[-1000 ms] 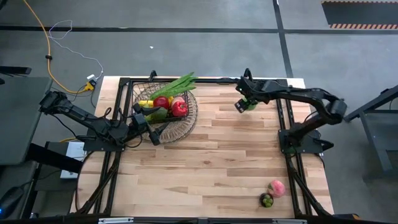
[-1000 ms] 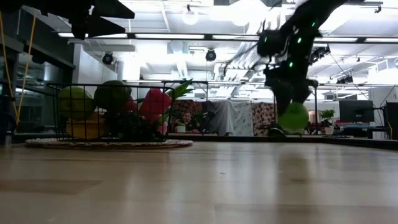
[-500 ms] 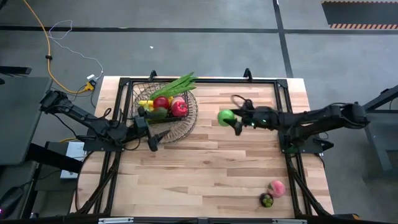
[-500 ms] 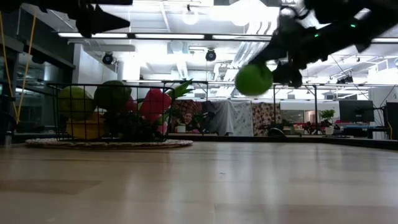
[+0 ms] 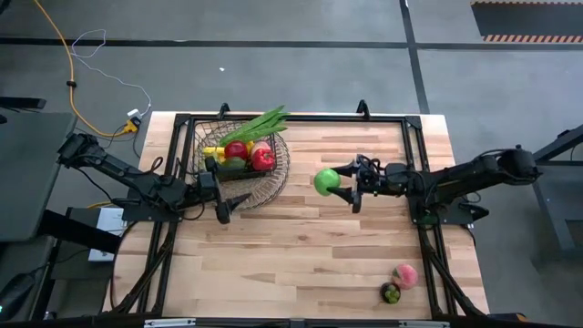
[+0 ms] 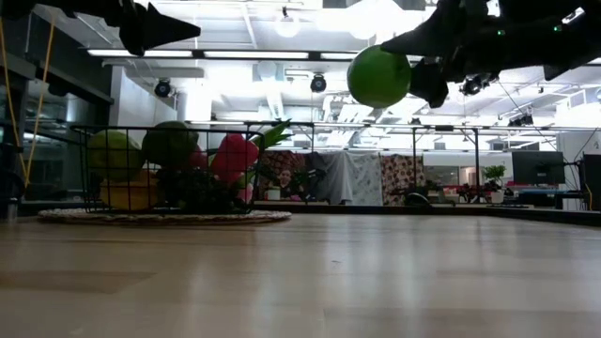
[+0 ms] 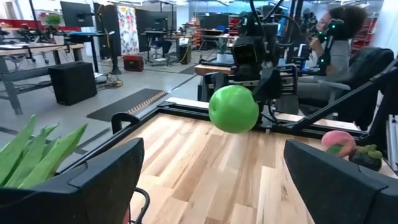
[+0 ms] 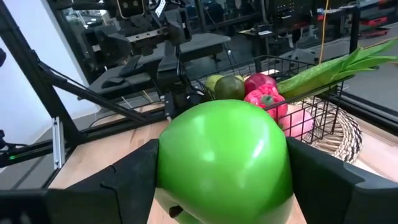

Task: Build produce basket
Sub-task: Put the green apple into the wire basket

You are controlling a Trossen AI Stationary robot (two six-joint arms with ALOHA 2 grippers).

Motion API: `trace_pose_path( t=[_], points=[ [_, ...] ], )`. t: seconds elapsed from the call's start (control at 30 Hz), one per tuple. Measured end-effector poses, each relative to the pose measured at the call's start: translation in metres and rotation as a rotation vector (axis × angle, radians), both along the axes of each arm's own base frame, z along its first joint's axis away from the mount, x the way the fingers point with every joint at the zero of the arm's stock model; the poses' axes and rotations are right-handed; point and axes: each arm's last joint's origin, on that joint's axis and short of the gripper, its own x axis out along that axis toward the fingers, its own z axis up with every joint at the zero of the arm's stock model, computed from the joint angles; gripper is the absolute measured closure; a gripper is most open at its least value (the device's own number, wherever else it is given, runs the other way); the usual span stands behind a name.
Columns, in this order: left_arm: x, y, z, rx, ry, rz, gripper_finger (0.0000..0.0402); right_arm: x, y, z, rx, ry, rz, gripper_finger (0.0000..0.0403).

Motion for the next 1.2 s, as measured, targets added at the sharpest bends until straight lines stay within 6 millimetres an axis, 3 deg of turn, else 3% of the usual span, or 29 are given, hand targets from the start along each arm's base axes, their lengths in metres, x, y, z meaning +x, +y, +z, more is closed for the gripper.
trace_pose_path(
  t=[0.23,0.33,0.5,0.73,0.9,1.03,1.2],
  points=[
    [0.0,0.0,0.0,0.002,0.001,0.001,0.0025,0.0,0.0,0.0,0.014,-0.002,-0.016,0.0111],
    [0.0,0.0,0.001,-0.002,-0.011,0.002,0.0025,0.003,-0.005,-0.004,-0.006,0.007,-0.127,0.0109],
    [0.0,0.0,0.004,-0.01,-0.042,-0.005,0.0025,0.02,-0.022,-0.012,-0.015,0.004,-0.202,0.0109],
    [0.0,0.0,0.006,0.023,-0.041,0.001,0.0025,0.092,-0.051,0.001,-0.051,0.039,-0.146,0.0108],
    [0.0,0.0,0.007,0.025,-0.051,0.003,0.0025,0.146,-0.082,0.01,-0.103,0.058,-0.176,0.0108],
    [0.0,0.0,0.007,0.037,-0.044,0.003,0.0025,0.179,-0.104,0.019,-0.105,0.03,-0.068,0.0108],
    [0.0,0.0,0.007,0.038,-0.044,0.003,0.0025,0.214,-0.115,0.019,-0.12,0.052,0.0,0.0108]
  ],
)
